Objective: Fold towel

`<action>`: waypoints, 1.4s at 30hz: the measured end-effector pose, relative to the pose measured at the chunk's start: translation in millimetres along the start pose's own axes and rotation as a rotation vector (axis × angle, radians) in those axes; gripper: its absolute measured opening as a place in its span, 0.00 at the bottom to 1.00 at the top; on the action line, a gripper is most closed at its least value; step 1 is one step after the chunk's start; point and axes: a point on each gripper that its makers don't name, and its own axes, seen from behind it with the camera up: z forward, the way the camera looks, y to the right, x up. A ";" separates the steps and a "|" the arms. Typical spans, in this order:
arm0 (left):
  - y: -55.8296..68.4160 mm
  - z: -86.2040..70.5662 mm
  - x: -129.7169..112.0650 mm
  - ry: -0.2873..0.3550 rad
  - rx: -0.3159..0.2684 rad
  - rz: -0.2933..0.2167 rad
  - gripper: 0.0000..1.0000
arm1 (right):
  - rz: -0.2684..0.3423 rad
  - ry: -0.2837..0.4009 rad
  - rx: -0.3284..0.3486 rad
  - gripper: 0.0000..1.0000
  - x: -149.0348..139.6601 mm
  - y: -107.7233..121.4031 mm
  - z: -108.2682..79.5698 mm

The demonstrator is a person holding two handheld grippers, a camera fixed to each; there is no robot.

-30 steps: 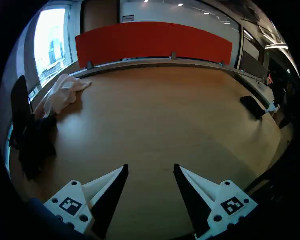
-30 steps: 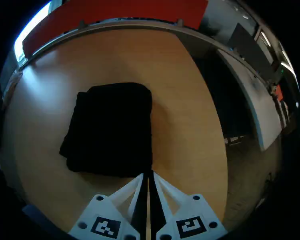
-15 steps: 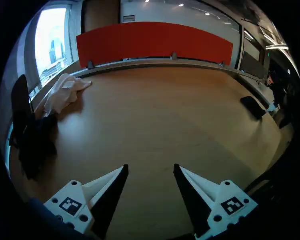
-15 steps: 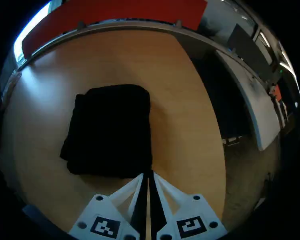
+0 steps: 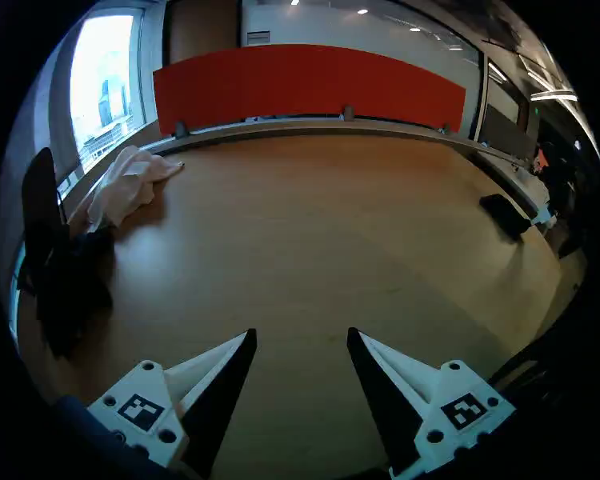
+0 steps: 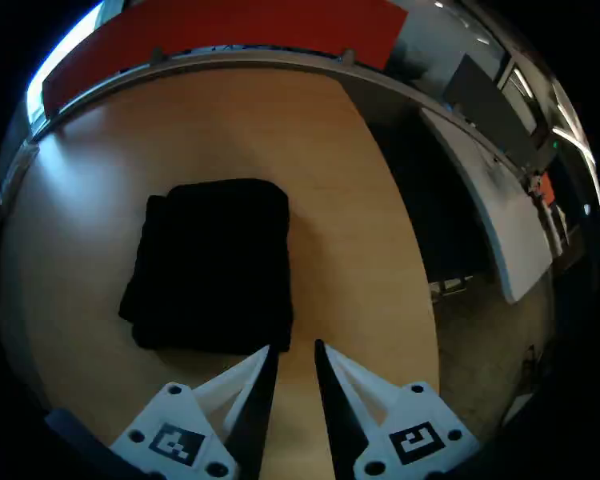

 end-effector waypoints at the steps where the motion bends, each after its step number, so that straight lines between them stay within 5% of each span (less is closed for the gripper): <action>1: -0.2 0.1 0.0 0.001 -0.001 -0.001 0.83 | -0.003 0.001 0.000 0.45 -0.2 -0.4 -1.2; 8: -1.7 0.7 0.4 0.006 -0.004 -0.009 0.83 | -0.009 0.018 -0.015 0.70 2.6 -0.4 -7.8; 11: -2.2 0.9 0.4 0.008 -0.006 -0.010 0.83 | 0.001 0.037 -0.005 0.93 7.1 -5.1 -9.9; 13: -2.6 1.1 0.4 0.009 -0.006 -0.012 0.83 | 0.010 0.051 0.006 1.00 11.2 -9.6 -11.3; 24: -5.9 0.6 2.4 0.018 -0.005 -0.020 0.83 | 0.023 0.126 0.034 1.00 37.7 -31.3 -19.1; 42: -10.4 3.1 -0.1 0.013 0.021 -0.065 0.83 | 0.081 0.503 0.092 1.00 140.1 -84.7 -79.7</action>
